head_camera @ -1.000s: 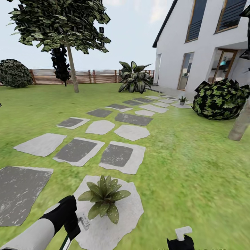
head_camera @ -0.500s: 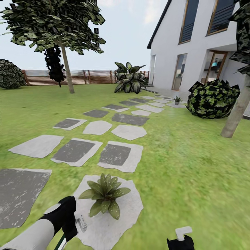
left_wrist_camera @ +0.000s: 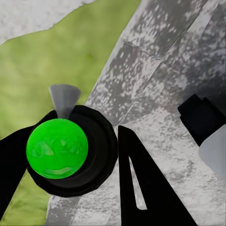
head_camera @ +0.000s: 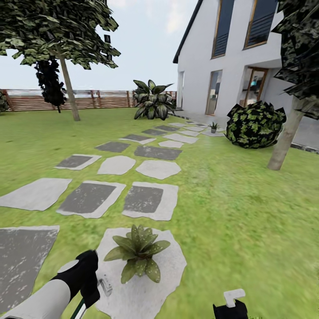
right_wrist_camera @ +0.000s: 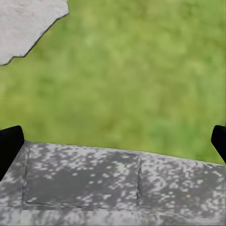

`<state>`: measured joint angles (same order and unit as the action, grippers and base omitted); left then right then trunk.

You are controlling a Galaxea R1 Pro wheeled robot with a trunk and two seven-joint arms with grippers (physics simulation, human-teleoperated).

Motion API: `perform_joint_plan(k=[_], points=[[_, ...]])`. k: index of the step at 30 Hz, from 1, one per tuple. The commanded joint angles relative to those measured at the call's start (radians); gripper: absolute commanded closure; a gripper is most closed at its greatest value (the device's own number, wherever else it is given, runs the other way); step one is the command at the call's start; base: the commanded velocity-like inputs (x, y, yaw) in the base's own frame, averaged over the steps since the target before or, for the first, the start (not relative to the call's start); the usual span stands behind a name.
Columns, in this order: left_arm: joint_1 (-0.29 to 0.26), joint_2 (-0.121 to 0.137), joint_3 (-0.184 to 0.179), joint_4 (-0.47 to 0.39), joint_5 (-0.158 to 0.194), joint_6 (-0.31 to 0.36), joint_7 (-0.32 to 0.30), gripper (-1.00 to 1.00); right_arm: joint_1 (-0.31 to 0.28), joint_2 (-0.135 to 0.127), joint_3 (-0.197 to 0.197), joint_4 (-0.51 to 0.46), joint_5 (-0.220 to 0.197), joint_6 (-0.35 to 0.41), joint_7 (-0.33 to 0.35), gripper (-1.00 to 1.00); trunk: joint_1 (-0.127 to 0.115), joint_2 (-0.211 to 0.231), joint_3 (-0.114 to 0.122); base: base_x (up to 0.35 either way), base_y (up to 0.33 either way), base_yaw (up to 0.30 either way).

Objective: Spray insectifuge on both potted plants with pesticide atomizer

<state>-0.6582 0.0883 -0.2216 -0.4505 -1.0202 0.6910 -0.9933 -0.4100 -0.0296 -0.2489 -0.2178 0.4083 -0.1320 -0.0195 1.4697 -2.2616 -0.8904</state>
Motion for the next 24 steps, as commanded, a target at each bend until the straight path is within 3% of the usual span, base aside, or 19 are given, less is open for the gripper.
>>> perform_joint_plan(k=[1,11,15,18,22,24], points=[[0.000,0.001,-0.003,-0.002,-0.003,0.005,-0.007,1.00,-0.001,0.000,-0.007,0.002,0.010,-0.004,-0.002,-1.00,0.000,0.000,-0.001,0.052,0.208,-0.232],[0.035,0.010,0.005,0.001,0.007,-0.007,0.005,1.00,-0.001,-0.001,-0.007,0.002,0.011,-0.006,-0.002,-1.00,0.000,0.000,-0.001,0.007,0.028,-0.035],[0.060,0.011,0.012,0.000,0.012,-0.006,0.056,1.00,-0.001,-0.001,-0.007,0.002,0.012,-0.006,-0.002,-1.00,0.000,0.000,-0.001,0.000,0.000,0.000],[0.063,0.001,0.048,-0.002,0.013,-0.007,0.070,1.00,-0.001,-0.002,-0.007,0.003,0.013,-0.006,-0.002,-1.00,0.000,0.000,-0.001,0.000,0.000,0.000],[0.063,-0.003,0.058,-0.004,0.017,-0.007,0.073,1.00,-0.001,-0.003,-0.007,0.003,0.014,-0.007,-0.002,-1.00,0.000,0.000,-0.001,0.000,0.000,0.000],[0.063,-0.005,0.059,-0.007,0.040,-0.007,0.073,1.00,-0.001,-0.003,-0.007,0.003,0.014,-0.007,-0.002,-1.00,0.000,0.000,-0.001,0.000,0.000,0.000]])
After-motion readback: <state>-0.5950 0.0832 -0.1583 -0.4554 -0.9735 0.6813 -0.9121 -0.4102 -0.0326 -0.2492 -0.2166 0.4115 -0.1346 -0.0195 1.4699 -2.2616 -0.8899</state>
